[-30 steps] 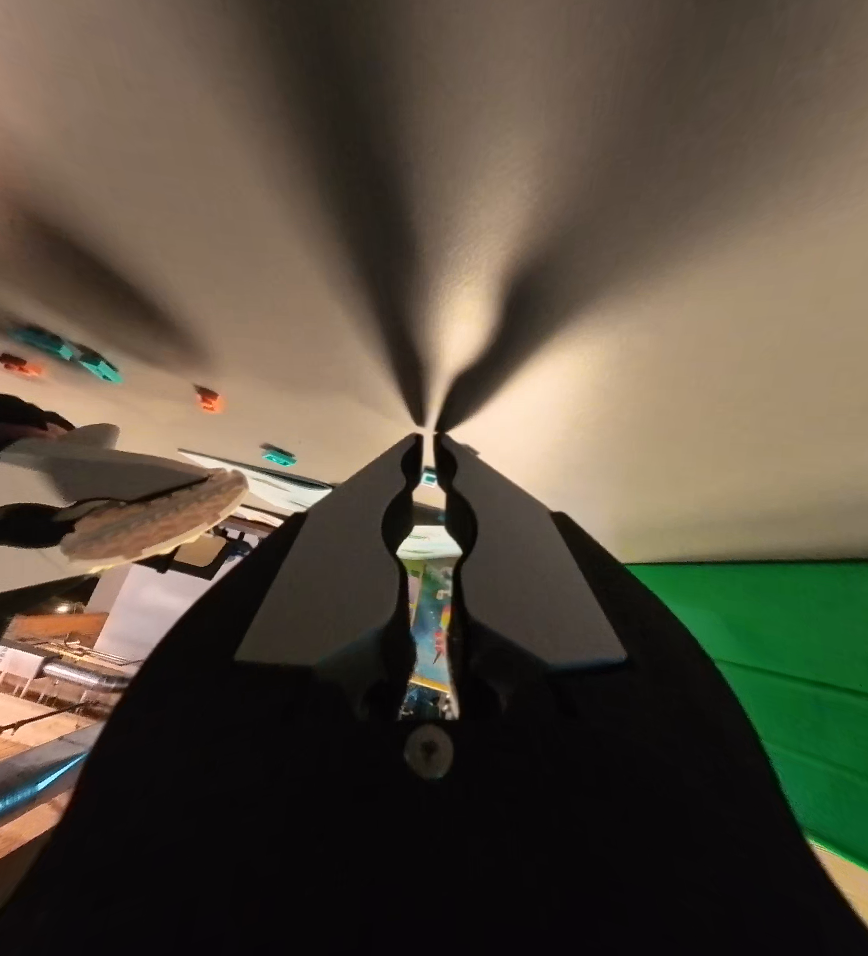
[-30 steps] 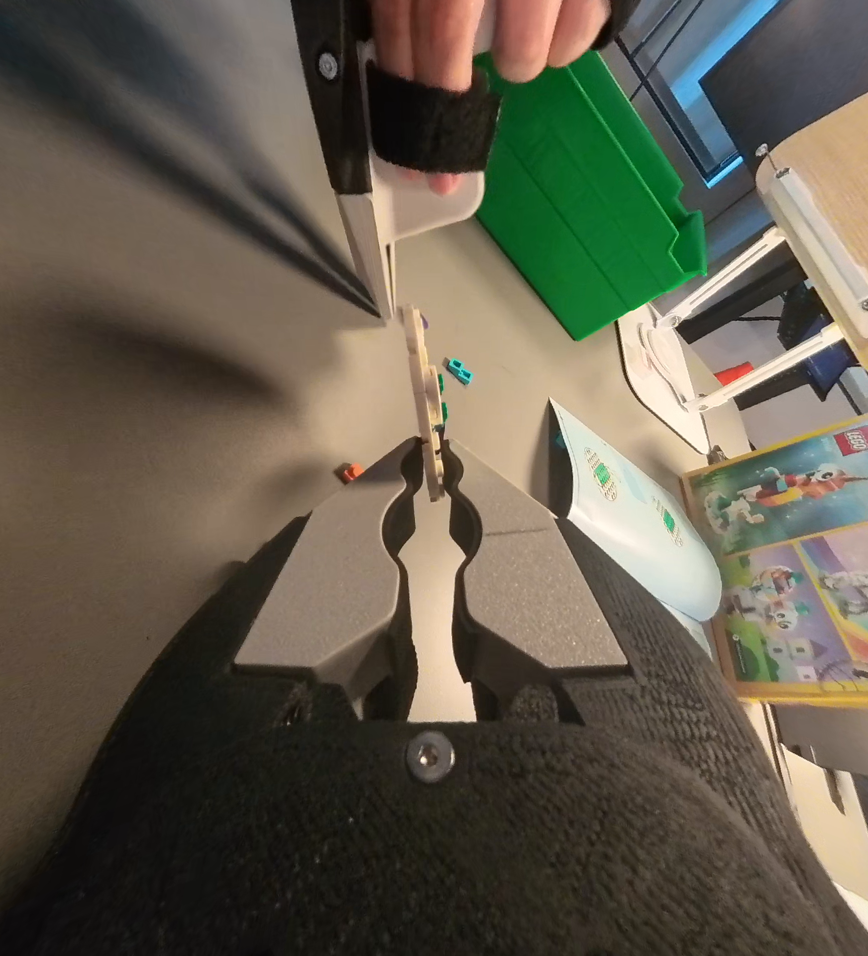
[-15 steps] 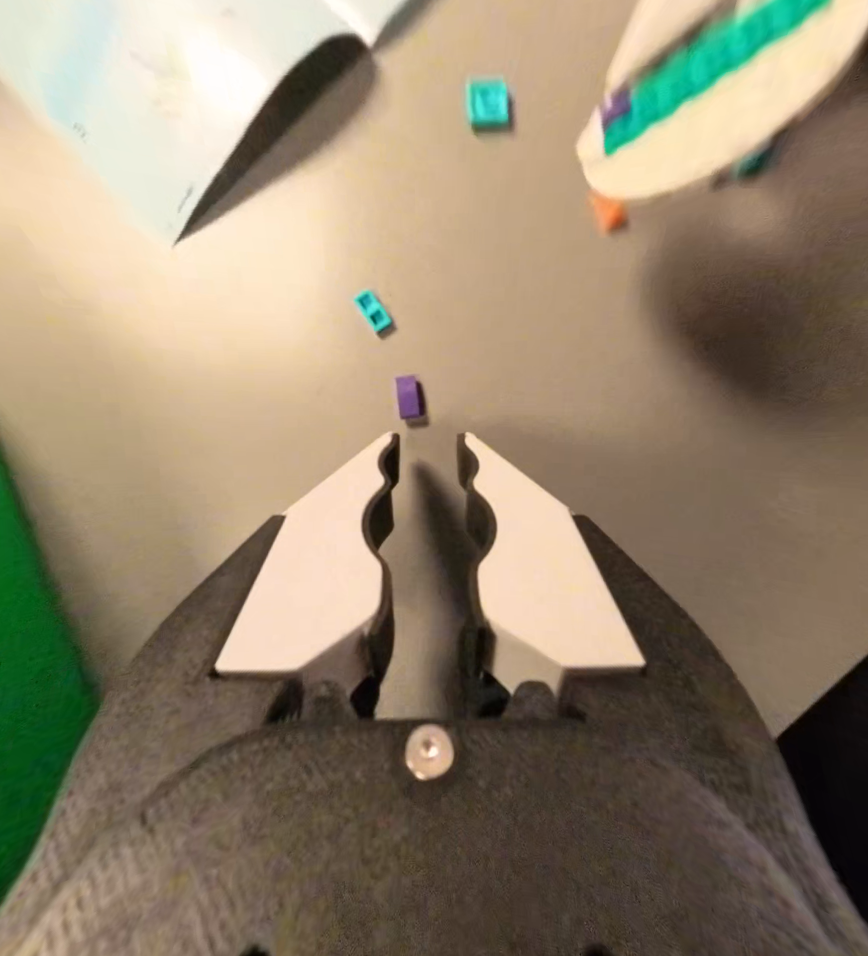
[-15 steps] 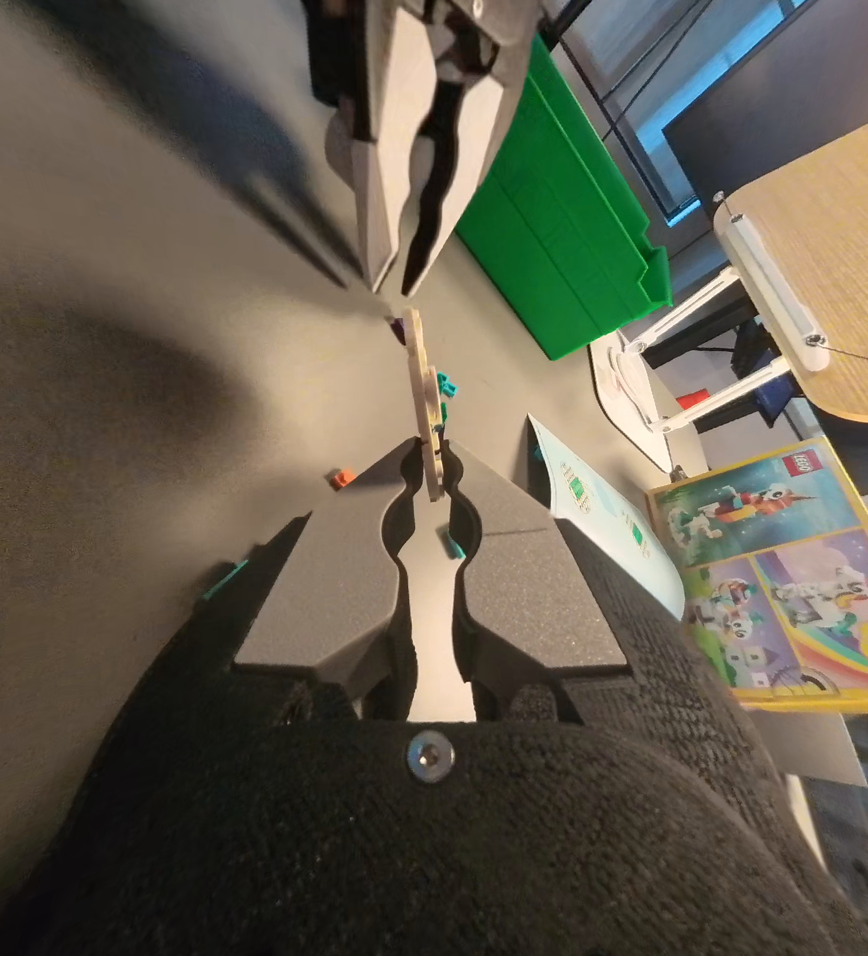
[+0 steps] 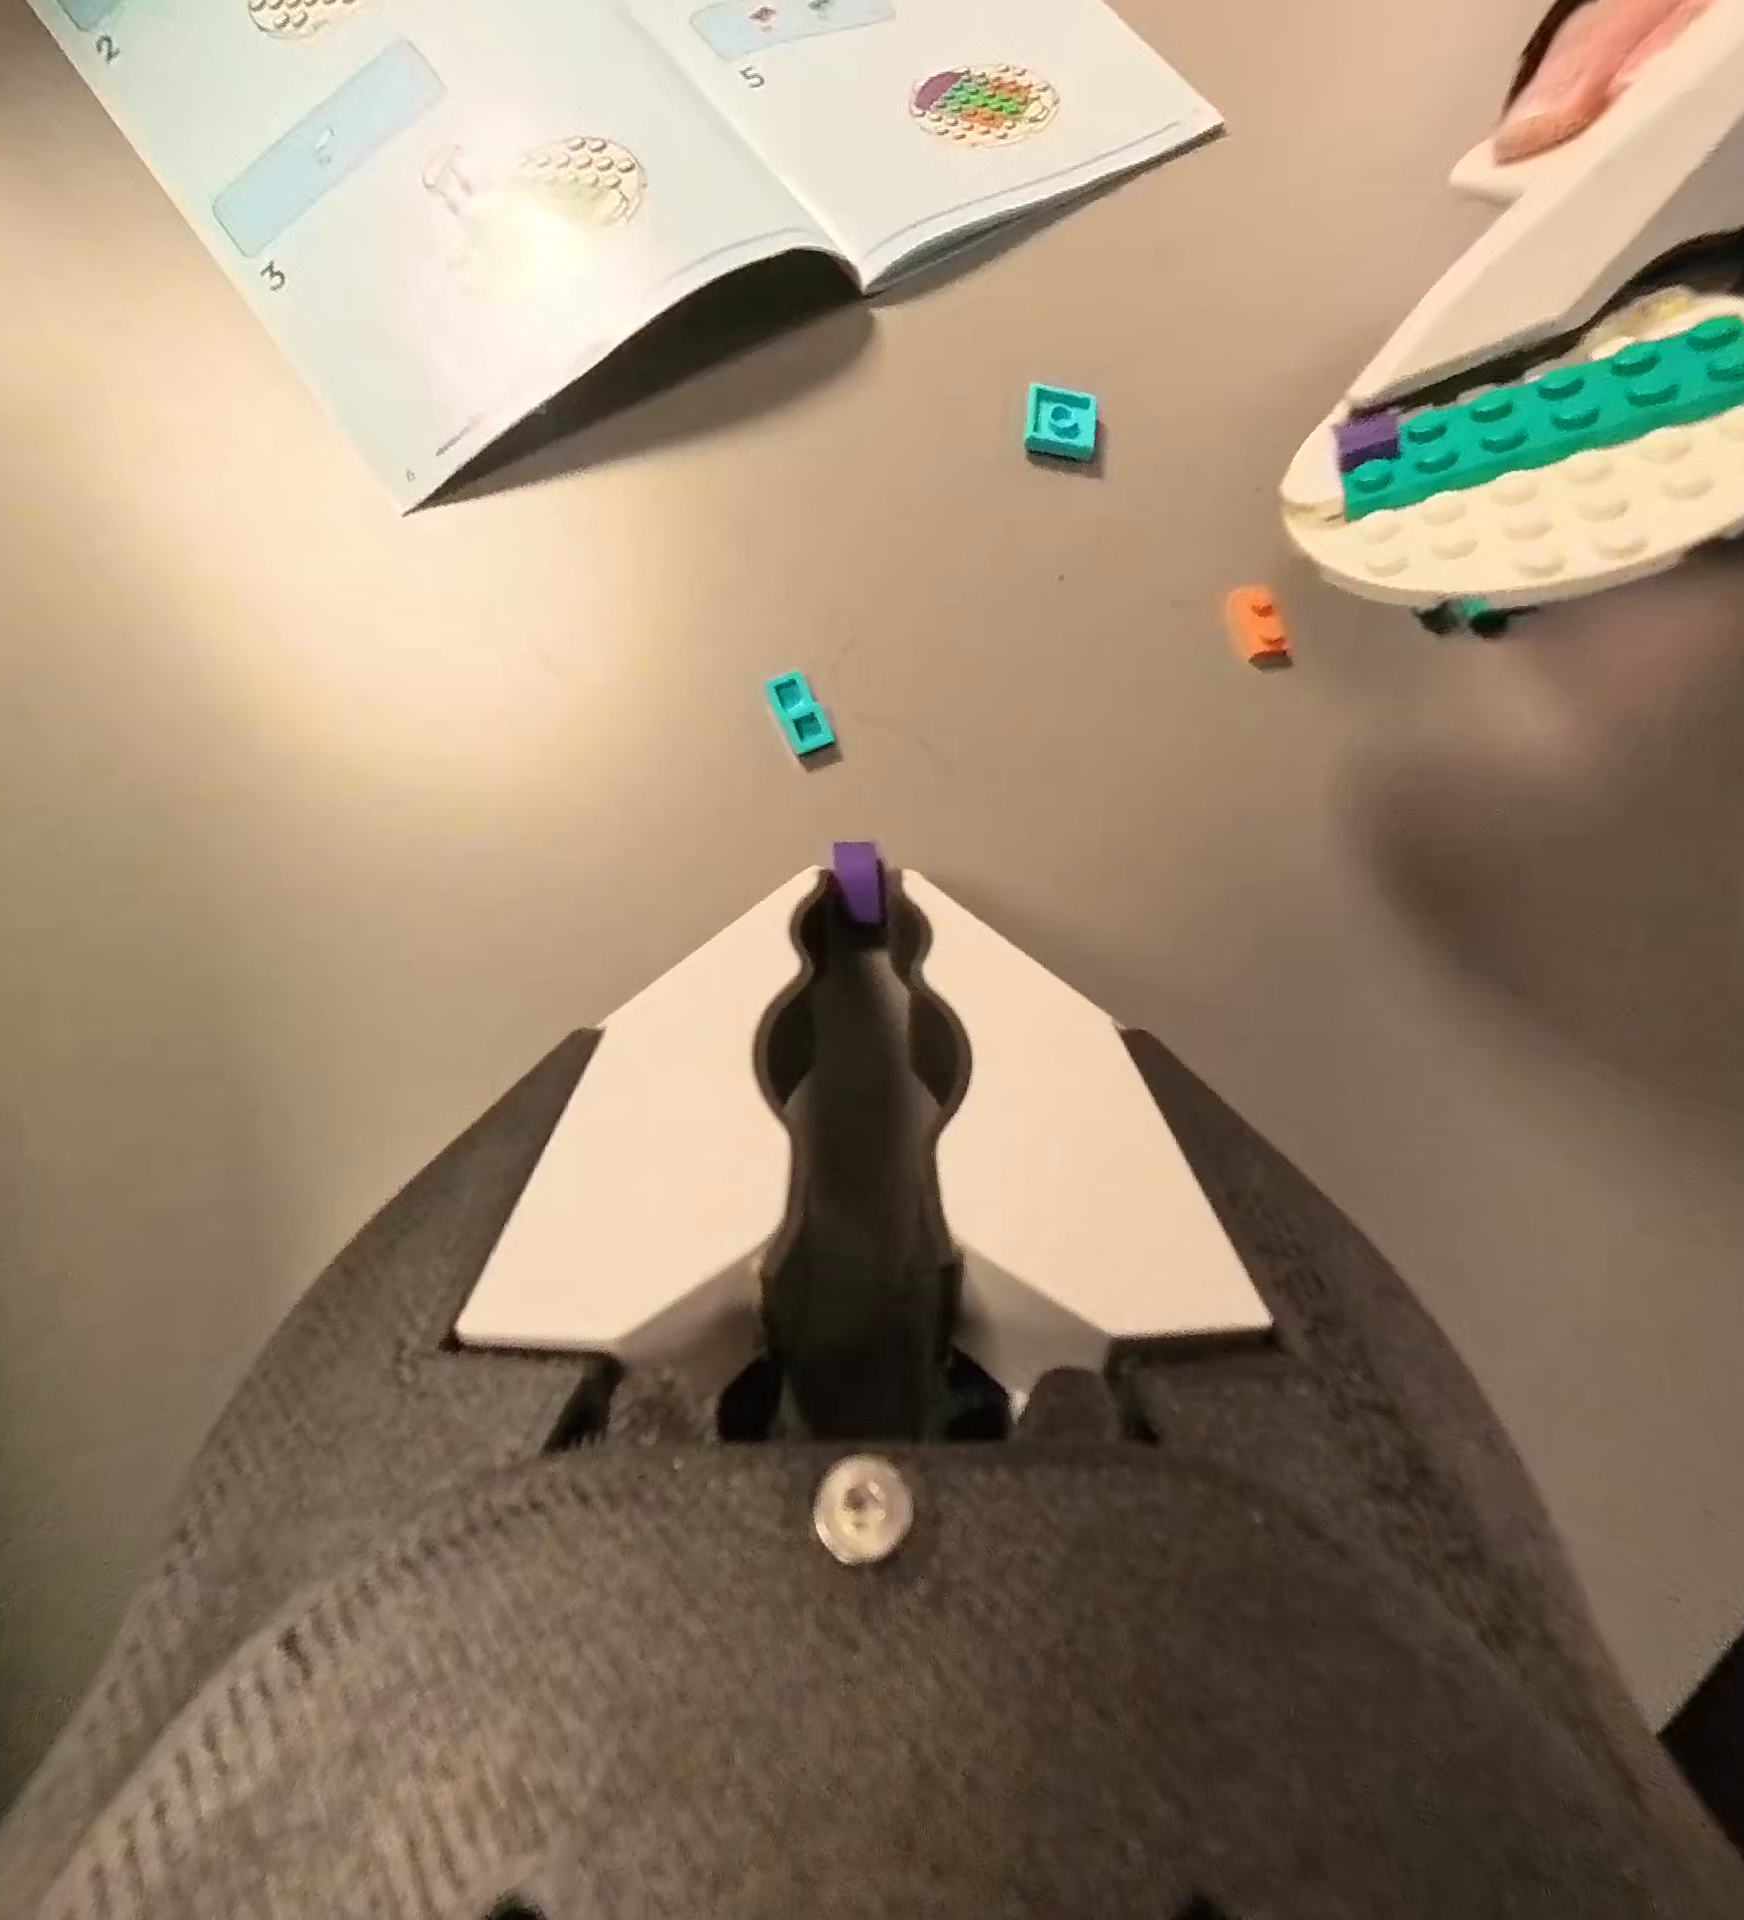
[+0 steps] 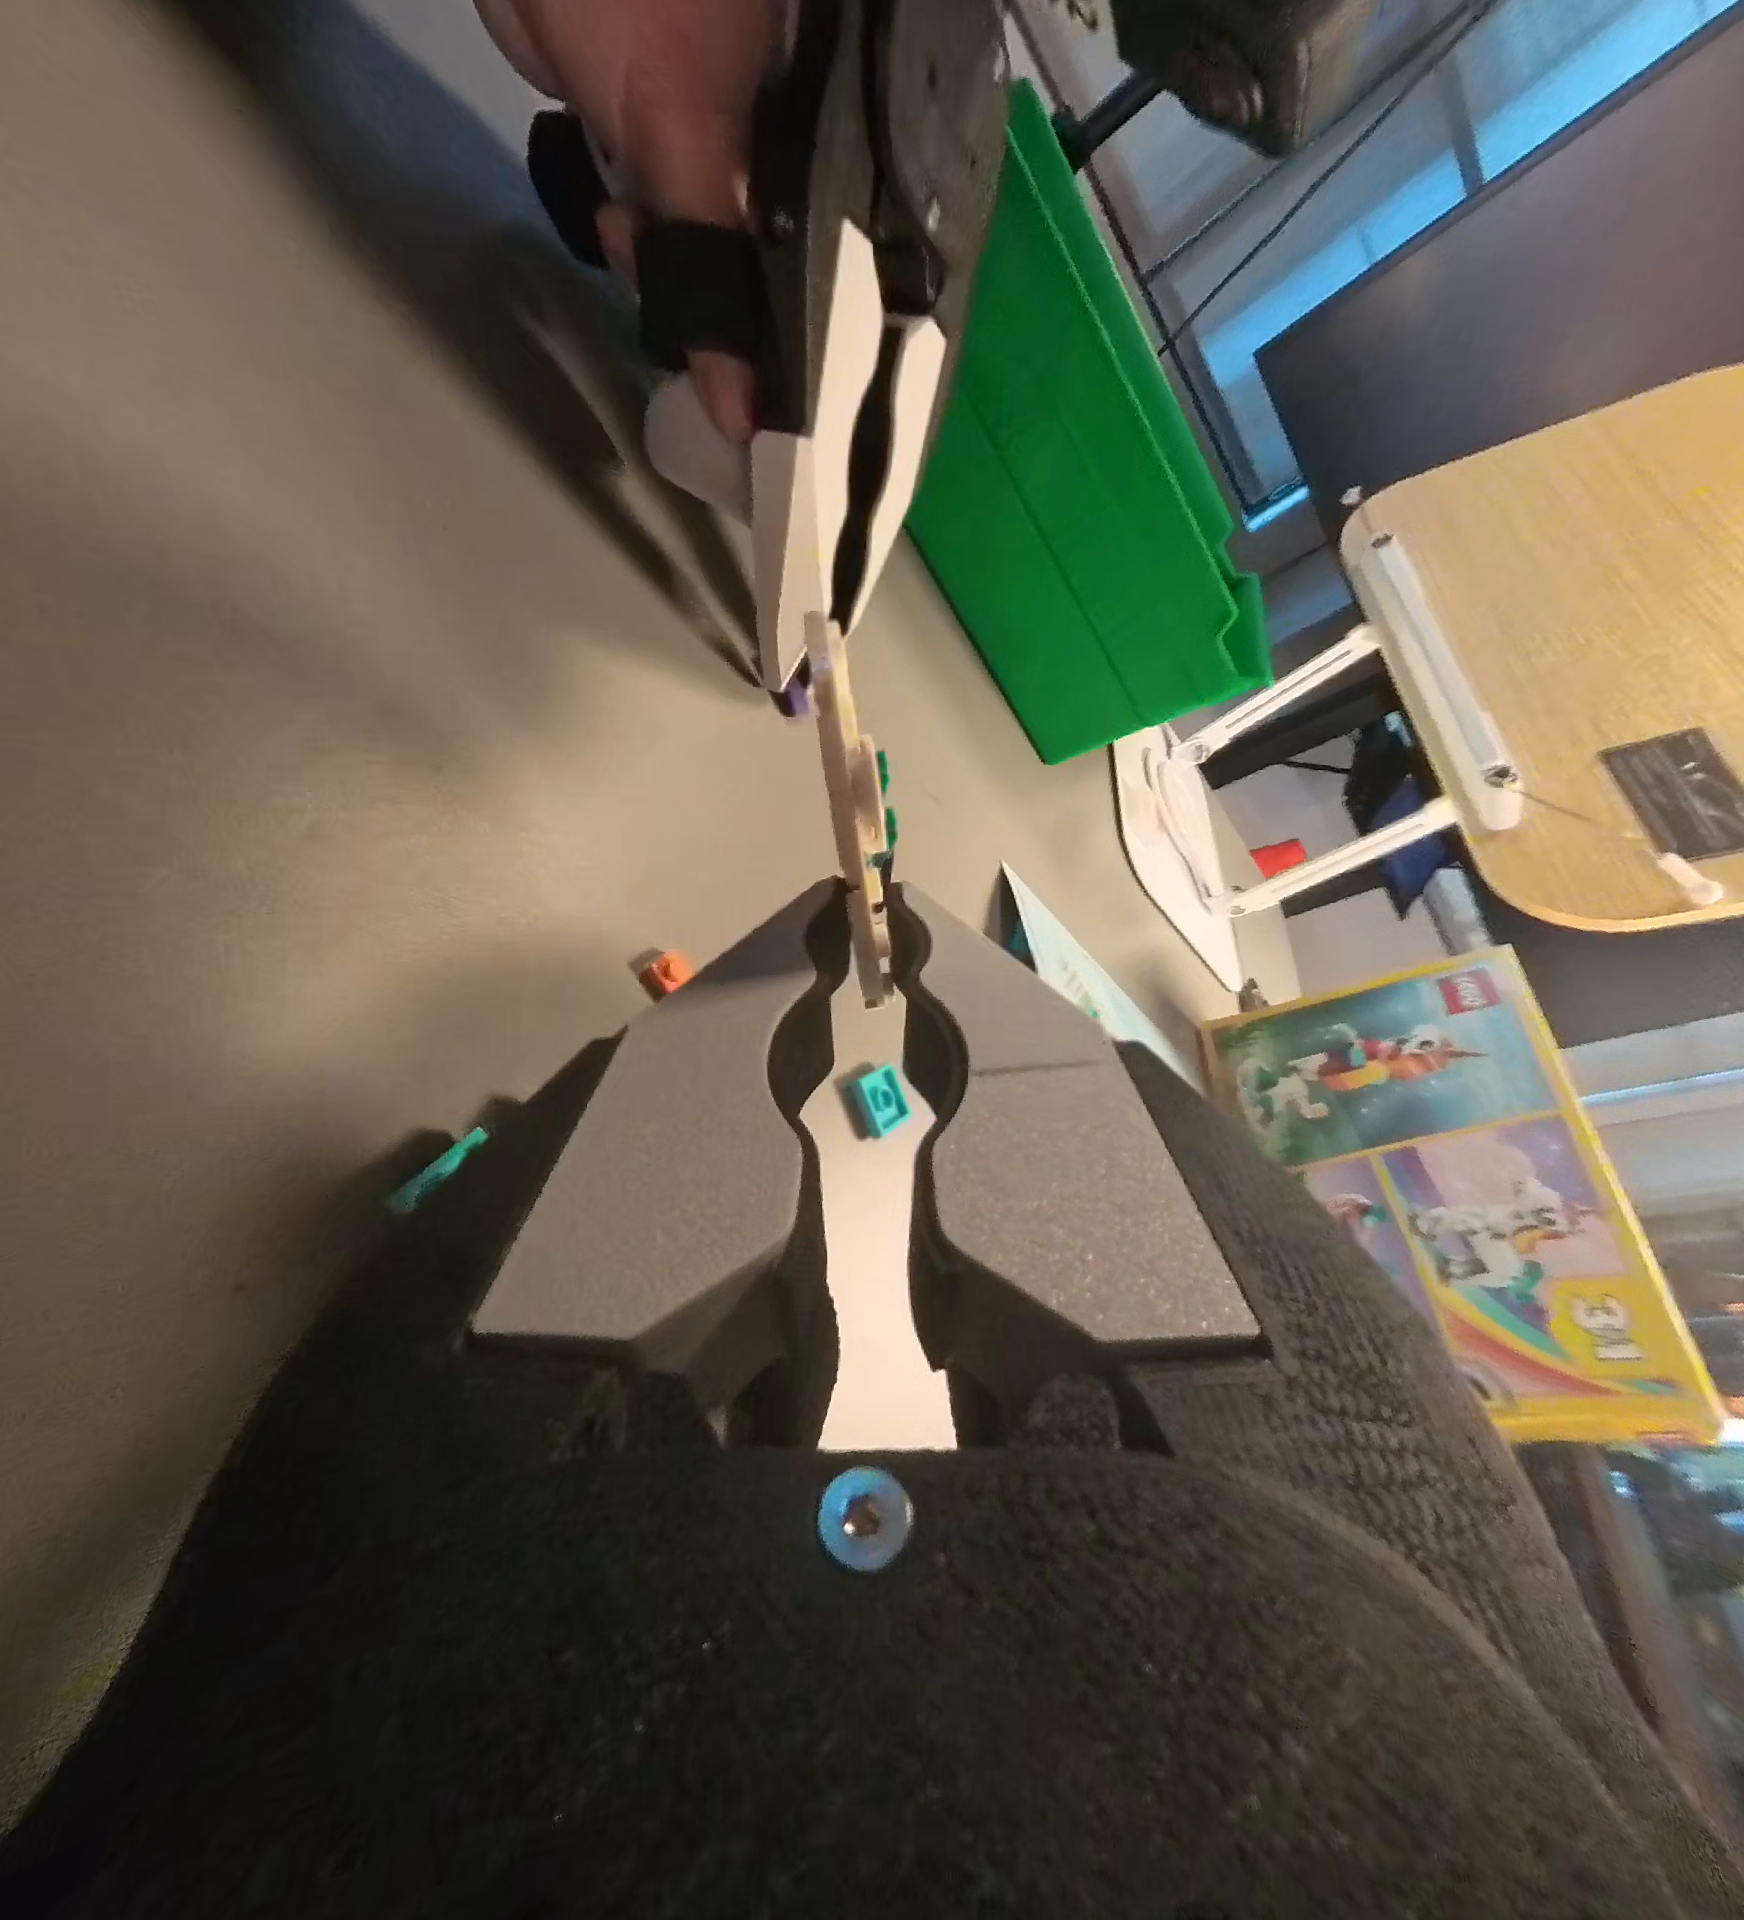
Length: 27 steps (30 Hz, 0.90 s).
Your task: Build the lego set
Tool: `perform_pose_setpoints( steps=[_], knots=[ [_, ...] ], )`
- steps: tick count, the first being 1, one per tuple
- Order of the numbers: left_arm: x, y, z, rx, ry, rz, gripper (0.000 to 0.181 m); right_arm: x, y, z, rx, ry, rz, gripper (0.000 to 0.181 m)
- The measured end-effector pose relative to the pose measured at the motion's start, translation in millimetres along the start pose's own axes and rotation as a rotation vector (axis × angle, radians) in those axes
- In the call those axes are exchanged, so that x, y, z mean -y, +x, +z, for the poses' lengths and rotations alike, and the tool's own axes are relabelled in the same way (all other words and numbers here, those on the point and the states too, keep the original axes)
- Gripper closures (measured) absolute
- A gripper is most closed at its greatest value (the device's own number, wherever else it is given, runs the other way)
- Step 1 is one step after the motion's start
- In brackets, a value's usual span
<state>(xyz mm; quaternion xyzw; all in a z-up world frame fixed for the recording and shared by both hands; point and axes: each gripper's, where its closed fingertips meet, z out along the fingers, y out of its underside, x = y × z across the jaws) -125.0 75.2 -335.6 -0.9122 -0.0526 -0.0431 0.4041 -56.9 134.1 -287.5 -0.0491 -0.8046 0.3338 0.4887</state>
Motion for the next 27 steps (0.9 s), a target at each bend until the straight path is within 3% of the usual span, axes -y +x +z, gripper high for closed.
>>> perform_pose_setpoints(
  steps=[1, 4, 8, 12, 16, 27],
  knots=[
    [0.2, -0.7, 0.2, 0.0, 0.002, -0.007, 0.173, 0.8, 0.2, -0.6, -0.011, 0.001, -0.022, 0.177],
    [4.0, -0.7, 0.6, -0.001, 0.0, -0.038, 0.173, 4.2, 3.3, -2.7, -0.061, 0.008, -0.092, 0.177],
    [61.4, 38.0, -15.6, -0.144, 0.201, -0.073, 0.174, 9.8, 15.4, -8.3, -0.173, 0.011, -0.184, 0.176],
    [93.0, 71.1, -26.3, -0.187, 0.213, 0.044, 0.174, 18.8, 25.3, -15.7, -0.295, 0.015, -0.312, 0.175],
    [99.1, 89.6, -26.9, -0.214, 0.167, 0.089, 0.174, 24.1, 27.8, -18.0, -0.345, 0.008, -0.371, 0.176],
    [93.7, 90.4, -23.3, -0.144, 0.097, 0.147, 0.174, 25.4, 29.3, -19.8, -0.362, 0.009, -0.373, 0.176]
  ],
)
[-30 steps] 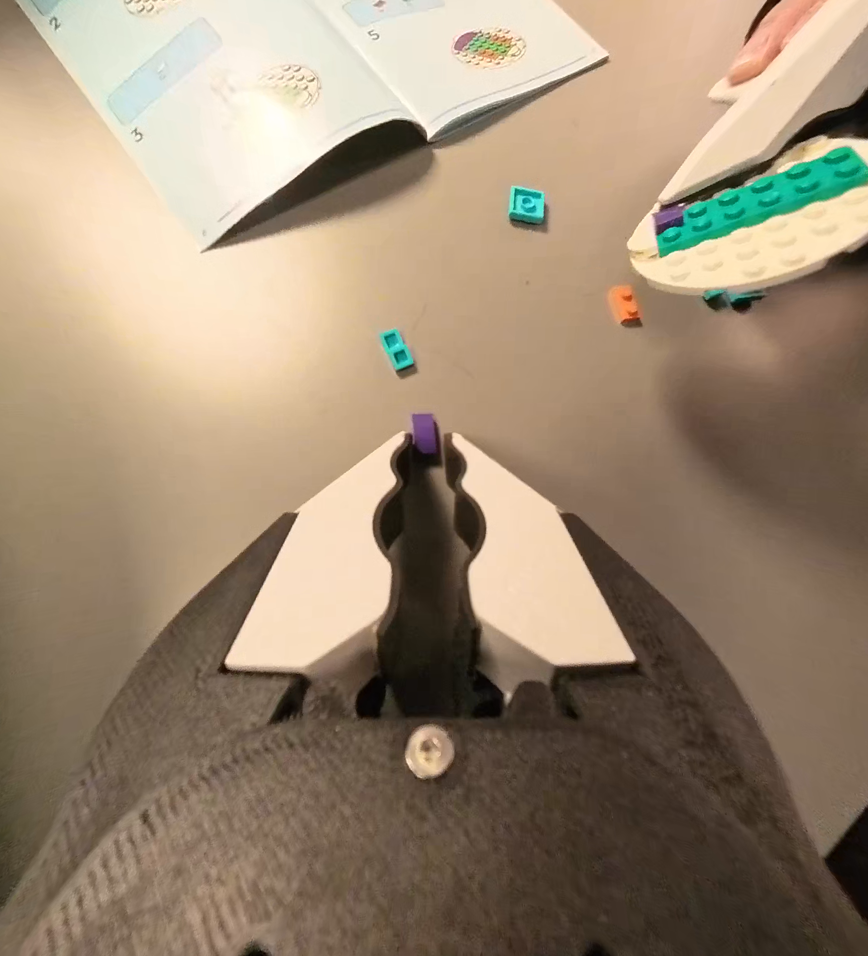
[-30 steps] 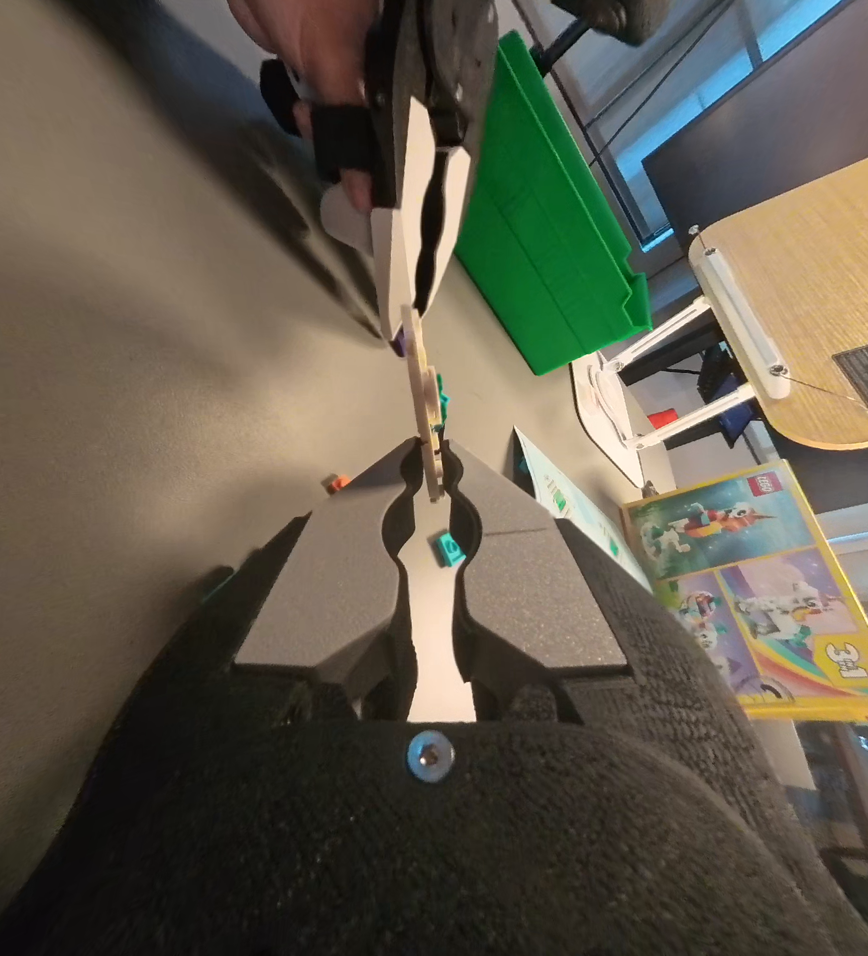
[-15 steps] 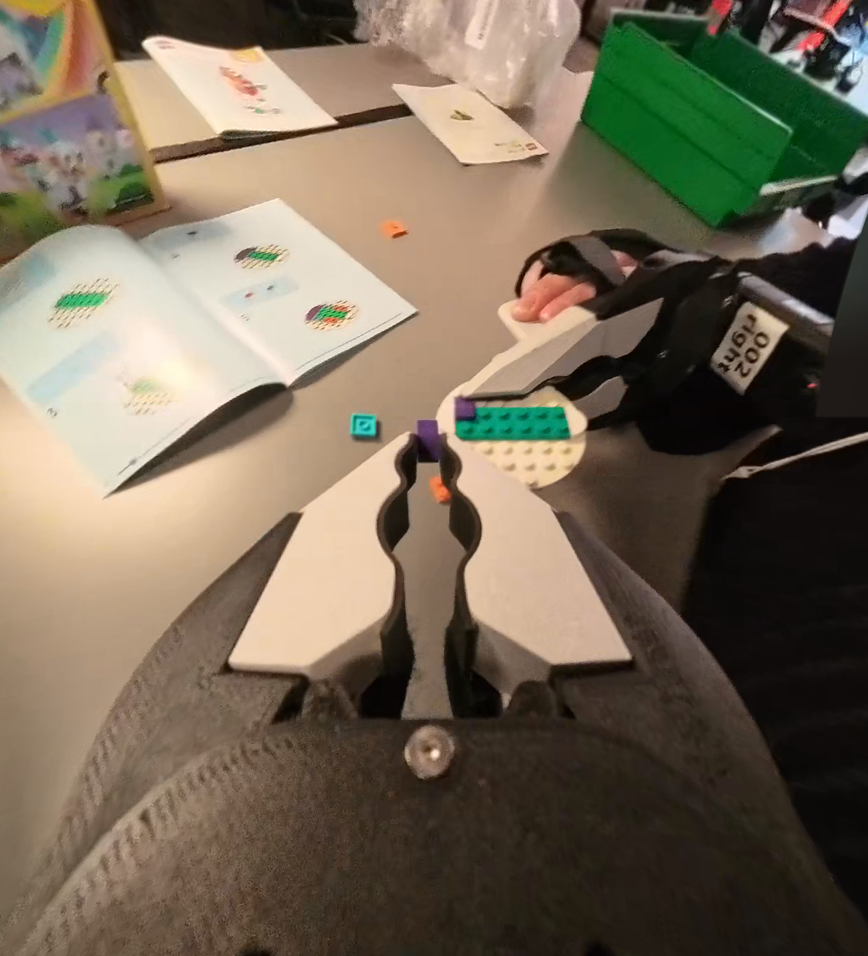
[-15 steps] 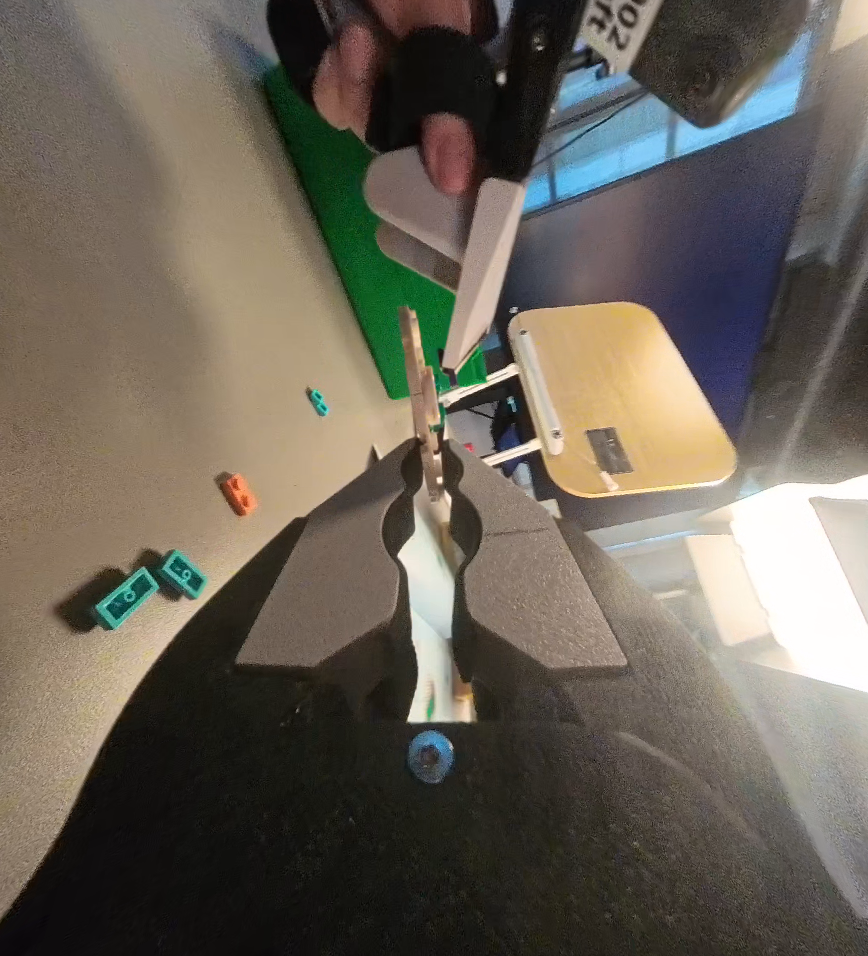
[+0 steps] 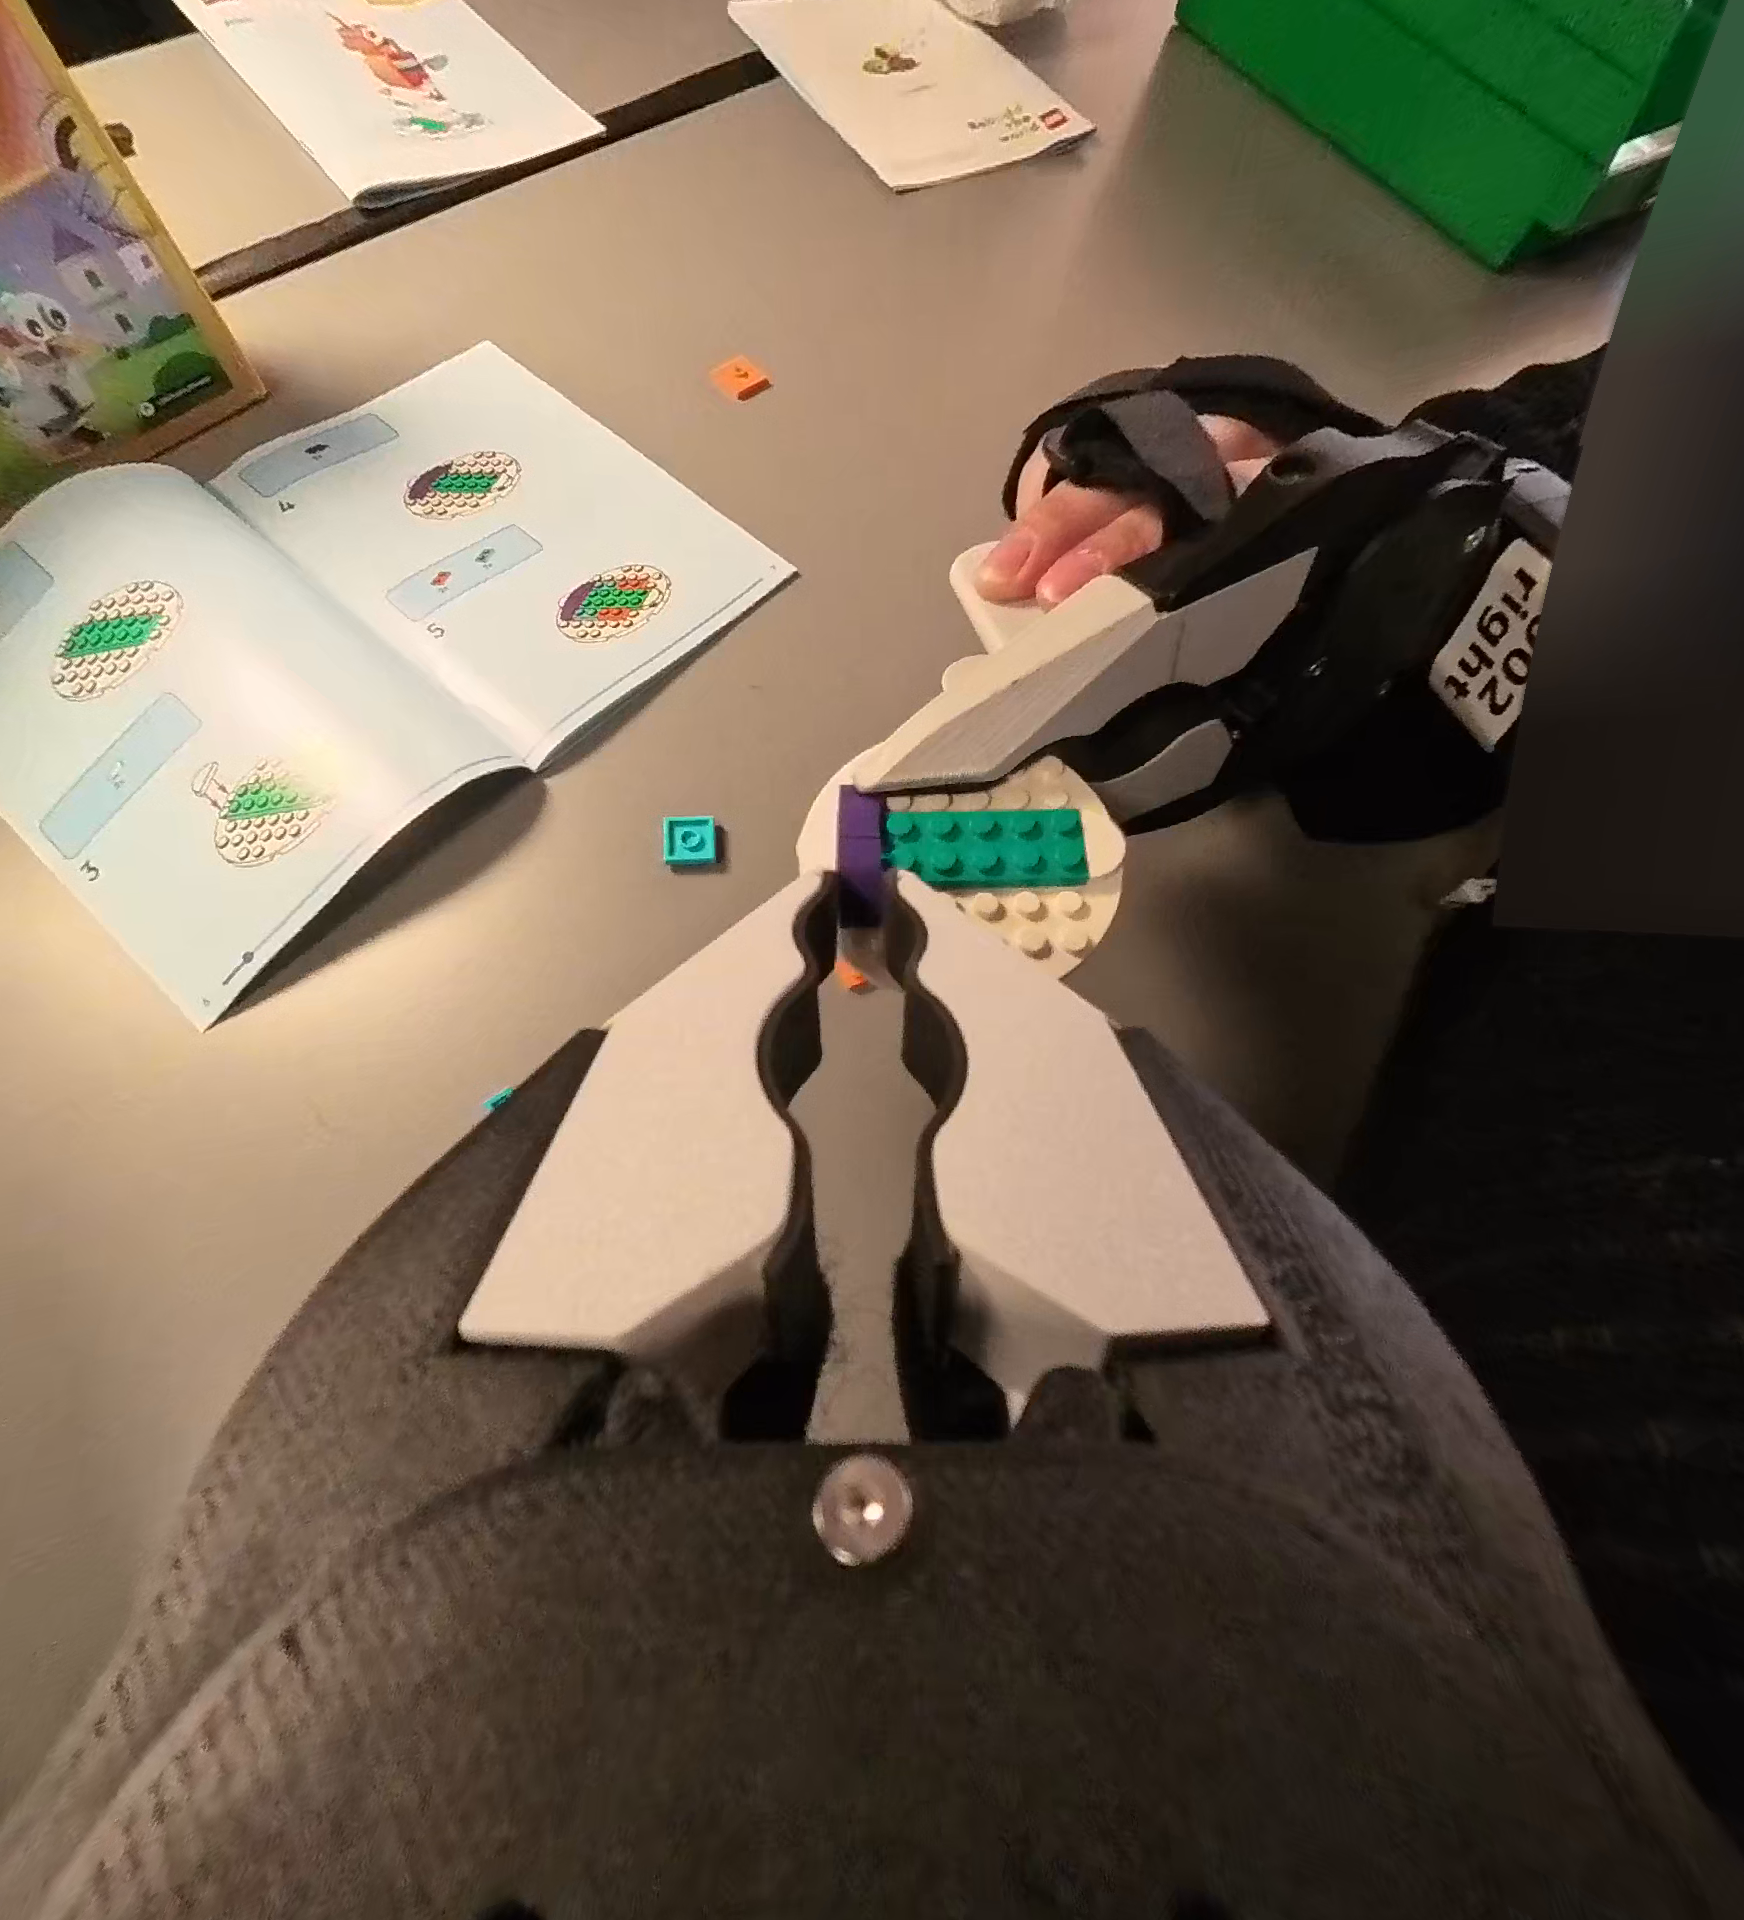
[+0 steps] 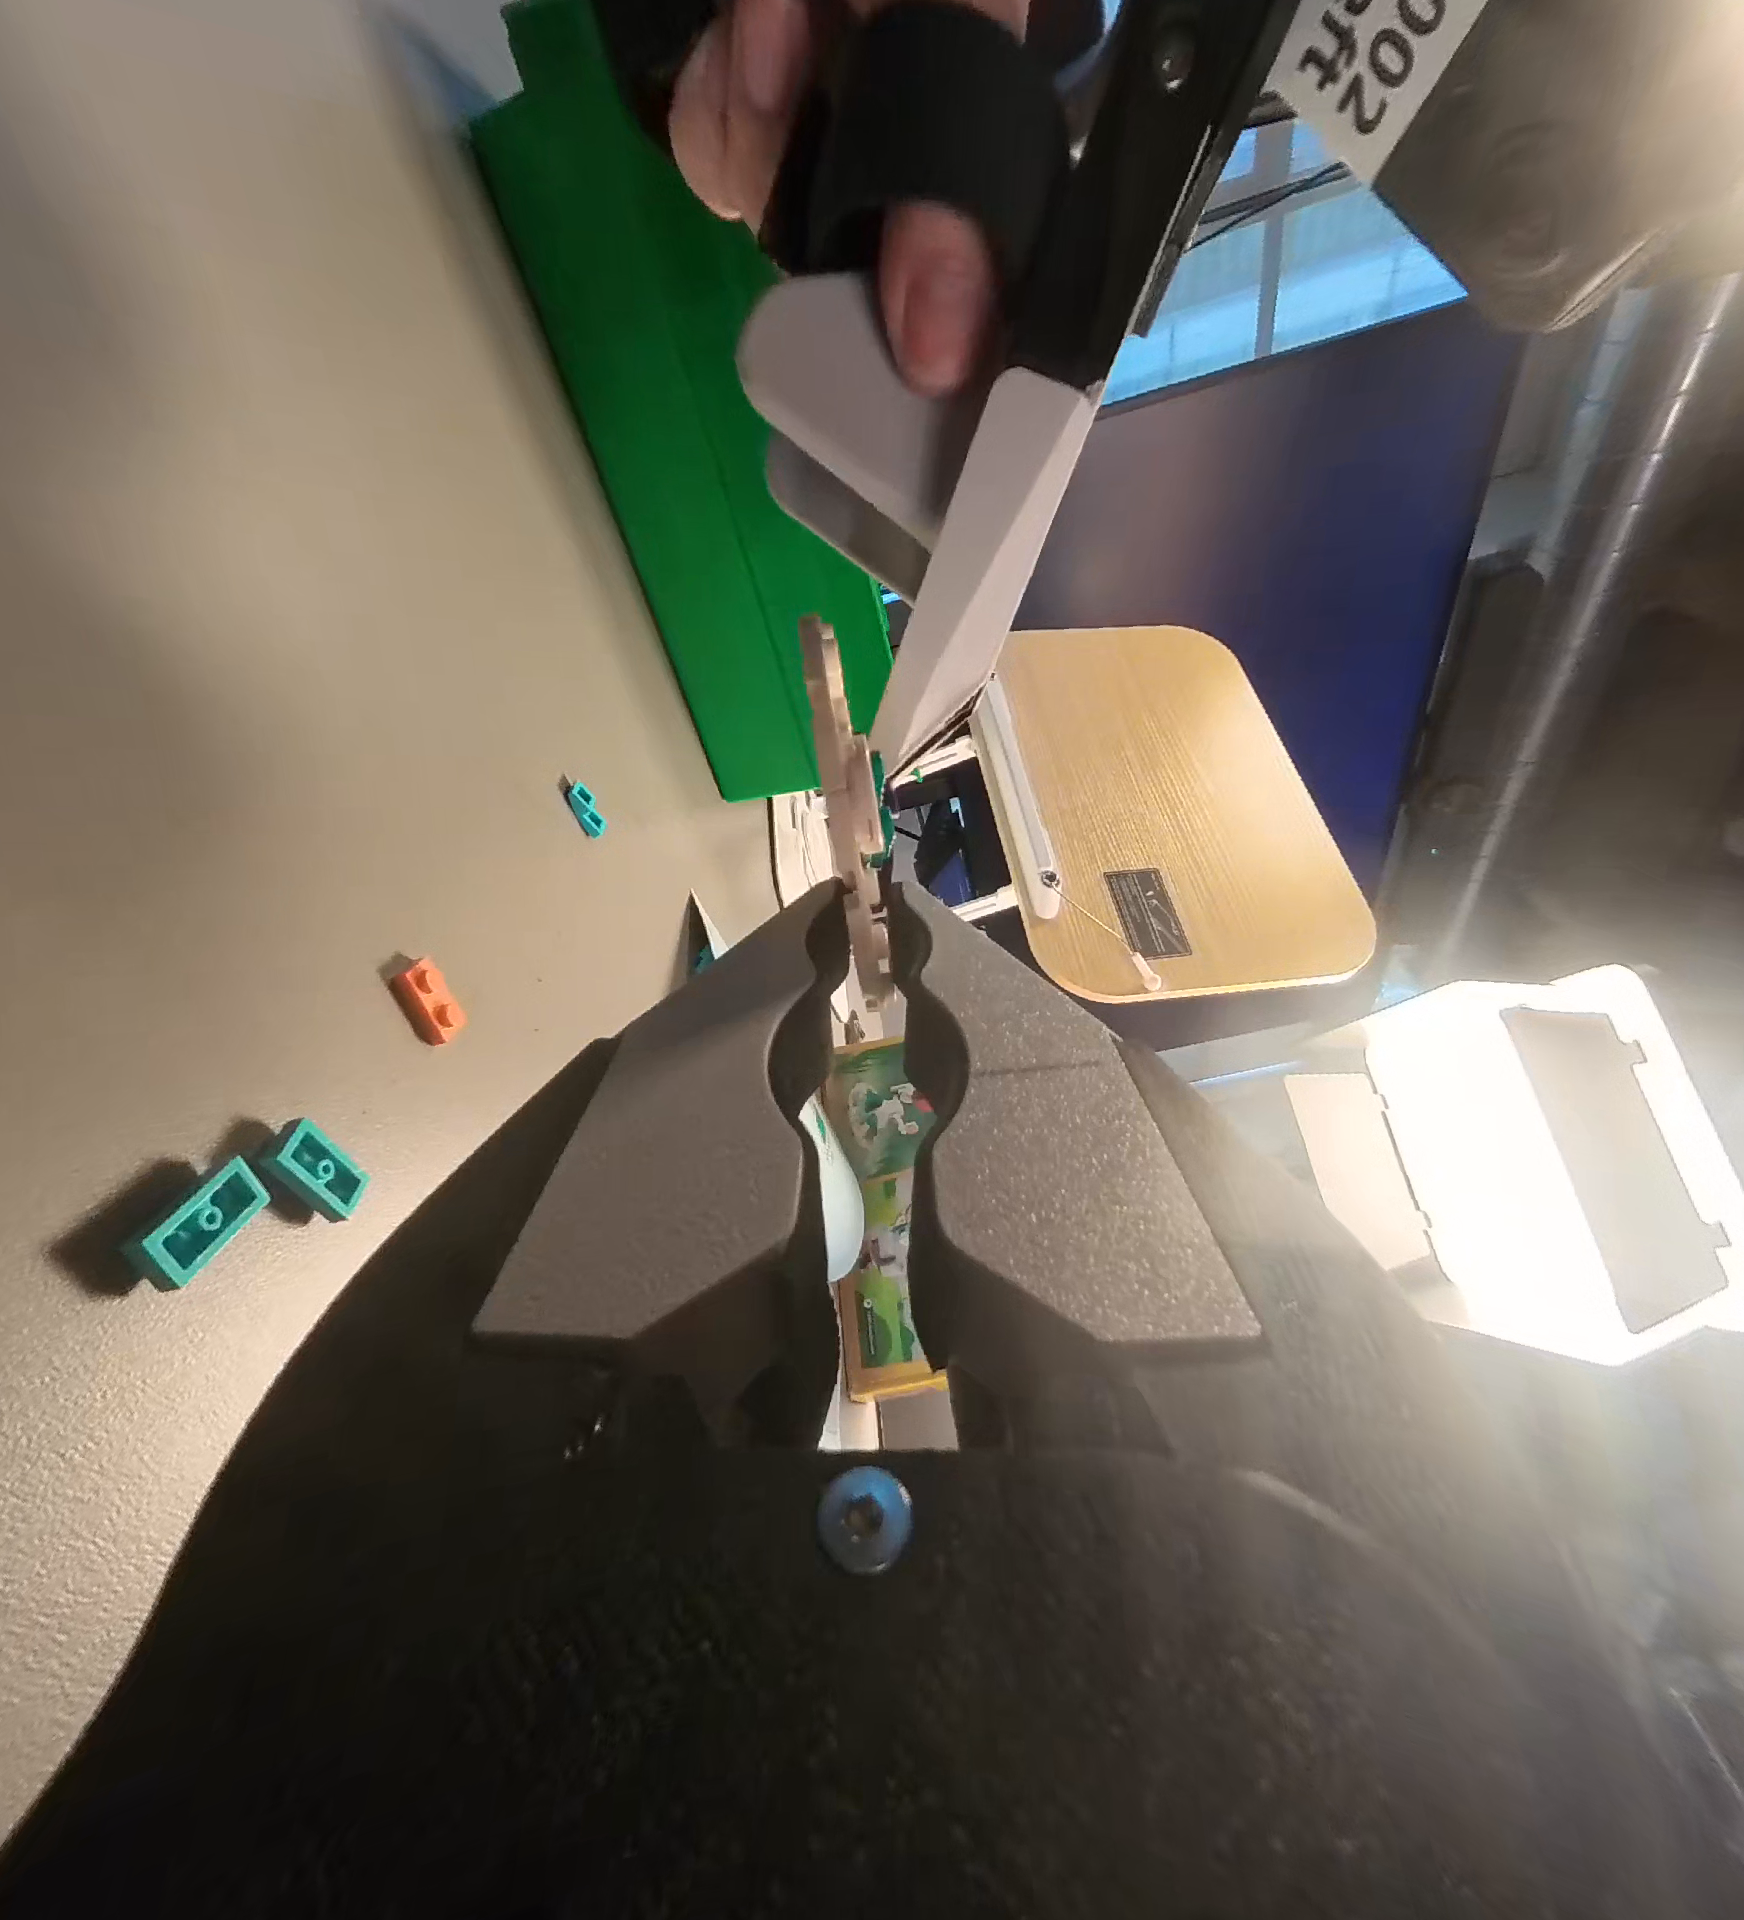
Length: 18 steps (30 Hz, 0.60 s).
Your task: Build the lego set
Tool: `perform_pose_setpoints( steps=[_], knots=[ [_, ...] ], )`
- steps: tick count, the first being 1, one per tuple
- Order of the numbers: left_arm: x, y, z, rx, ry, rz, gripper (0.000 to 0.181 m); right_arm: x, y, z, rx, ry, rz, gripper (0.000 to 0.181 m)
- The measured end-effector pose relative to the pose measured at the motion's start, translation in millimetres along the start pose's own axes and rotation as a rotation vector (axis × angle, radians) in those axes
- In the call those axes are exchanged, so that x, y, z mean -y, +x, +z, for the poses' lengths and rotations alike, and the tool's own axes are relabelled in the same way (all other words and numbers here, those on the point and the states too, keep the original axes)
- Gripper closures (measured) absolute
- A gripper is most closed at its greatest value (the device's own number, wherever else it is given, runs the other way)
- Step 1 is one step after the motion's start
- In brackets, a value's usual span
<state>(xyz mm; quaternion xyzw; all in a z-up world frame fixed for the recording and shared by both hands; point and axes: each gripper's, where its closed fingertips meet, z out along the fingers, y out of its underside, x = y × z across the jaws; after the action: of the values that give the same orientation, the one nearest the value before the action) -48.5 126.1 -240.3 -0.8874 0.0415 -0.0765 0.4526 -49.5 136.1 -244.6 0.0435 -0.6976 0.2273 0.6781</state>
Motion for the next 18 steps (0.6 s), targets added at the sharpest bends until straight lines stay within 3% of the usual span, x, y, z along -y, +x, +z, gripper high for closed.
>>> perform_pose_setpoints(
  steps=[18],
  knots=[
    [-1.0, 2.2, 0.8, 0.005, -0.049, 0.022, 0.167, 0.0, -0.4, 0.0, 0.002, -0.002, 0.005, 0.175]
  ],
)
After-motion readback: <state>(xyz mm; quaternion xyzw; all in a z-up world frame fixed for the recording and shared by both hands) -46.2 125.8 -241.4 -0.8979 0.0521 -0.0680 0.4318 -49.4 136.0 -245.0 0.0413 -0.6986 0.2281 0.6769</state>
